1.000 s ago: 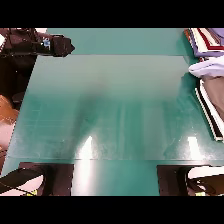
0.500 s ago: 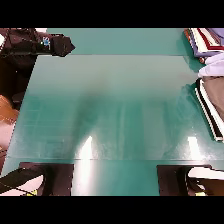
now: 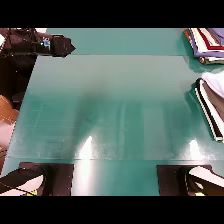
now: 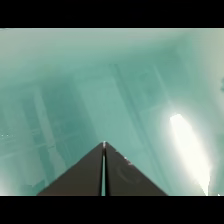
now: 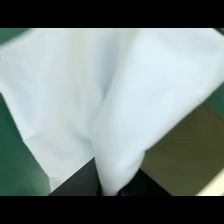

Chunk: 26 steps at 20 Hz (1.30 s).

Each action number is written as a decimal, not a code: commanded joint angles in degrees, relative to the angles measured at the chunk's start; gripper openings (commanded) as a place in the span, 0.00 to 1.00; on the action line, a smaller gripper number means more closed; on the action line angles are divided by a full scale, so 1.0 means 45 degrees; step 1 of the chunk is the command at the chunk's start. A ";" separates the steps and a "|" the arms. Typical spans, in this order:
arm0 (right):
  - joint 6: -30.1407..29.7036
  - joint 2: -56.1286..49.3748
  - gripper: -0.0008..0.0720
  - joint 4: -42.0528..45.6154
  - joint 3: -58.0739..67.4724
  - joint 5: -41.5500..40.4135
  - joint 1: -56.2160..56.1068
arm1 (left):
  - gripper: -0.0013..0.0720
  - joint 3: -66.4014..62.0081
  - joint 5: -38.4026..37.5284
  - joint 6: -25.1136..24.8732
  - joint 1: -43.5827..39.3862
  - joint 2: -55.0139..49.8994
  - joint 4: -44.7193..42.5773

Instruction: Fold the shirts.

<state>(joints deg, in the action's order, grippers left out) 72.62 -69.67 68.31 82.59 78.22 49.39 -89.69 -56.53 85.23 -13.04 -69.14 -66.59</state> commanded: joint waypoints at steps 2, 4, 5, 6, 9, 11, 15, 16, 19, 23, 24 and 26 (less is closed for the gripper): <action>-0.0010 0.0957 0.05 0.0845 -0.2948 0.0194 0.1855 | 0.05 -0.0005 -0.0015 -0.0044 -0.0005 -0.0005 -0.0005; -0.0005 0.1025 0.47 0.0816 -0.3696 0.0063 0.2409 | 0.05 0.0000 -0.0015 -0.0044 -0.0005 -0.0005 -0.0005; -0.0005 0.1005 0.66 0.0767 -0.3866 0.0053 0.2565 | 0.05 -0.0005 -0.0015 -0.0044 -0.0005 -0.0005 -0.0005; 0.0000 0.1001 0.72 0.0622 -0.3861 0.0053 0.2647 | 0.05 -0.0005 -0.0010 -0.0044 -0.0005 -0.0005 -0.0005; -0.0005 0.1005 0.72 -0.1195 -0.2783 -0.0287 0.2263 | 0.05 0.0000 -0.0015 -0.0039 -0.0005 -0.0005 -0.0005; -0.0005 0.1001 0.71 -0.2705 -0.1661 -0.0763 0.1112 | 0.05 0.0000 -0.0005 -0.0039 -0.0005 -0.0005 -0.0005; -0.0005 0.0986 0.71 -0.5187 0.0000 -0.0942 -0.3070 | 0.05 -0.0005 -0.0092 -0.0034 -0.0005 0.0000 -0.0010; -0.0005 0.0986 0.71 -0.5265 0.0228 -0.1166 -0.4420 | 0.05 -0.0005 -0.0316 -0.0029 -0.0005 0.0000 0.0005; -0.0010 0.0952 0.71 -0.5134 0.0350 -0.2084 -0.8019 | 0.05 -0.0005 -0.0238 -0.0029 -0.0005 0.0010 0.0000; -0.0015 0.0627 0.71 -0.4415 0.0350 -0.3254 -1.1604 | 0.05 -0.0015 0.0384 -0.0029 -0.0005 0.0010 0.0000; -0.0015 0.0500 0.71 -0.4255 0.0355 -0.3371 -1.2250 | 0.05 -0.0015 0.0466 -0.0029 -0.0005 0.0010 0.0000; -0.0015 0.0267 0.49 -0.4163 0.0350 -0.3390 -1.3202 | 0.05 -0.0015 0.0471 -0.0029 -0.0005 0.0010 -0.0005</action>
<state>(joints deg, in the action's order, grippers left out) 72.55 -67.29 48.31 83.96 65.10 -1.78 -89.69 -55.40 85.06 -13.04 -69.14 -66.59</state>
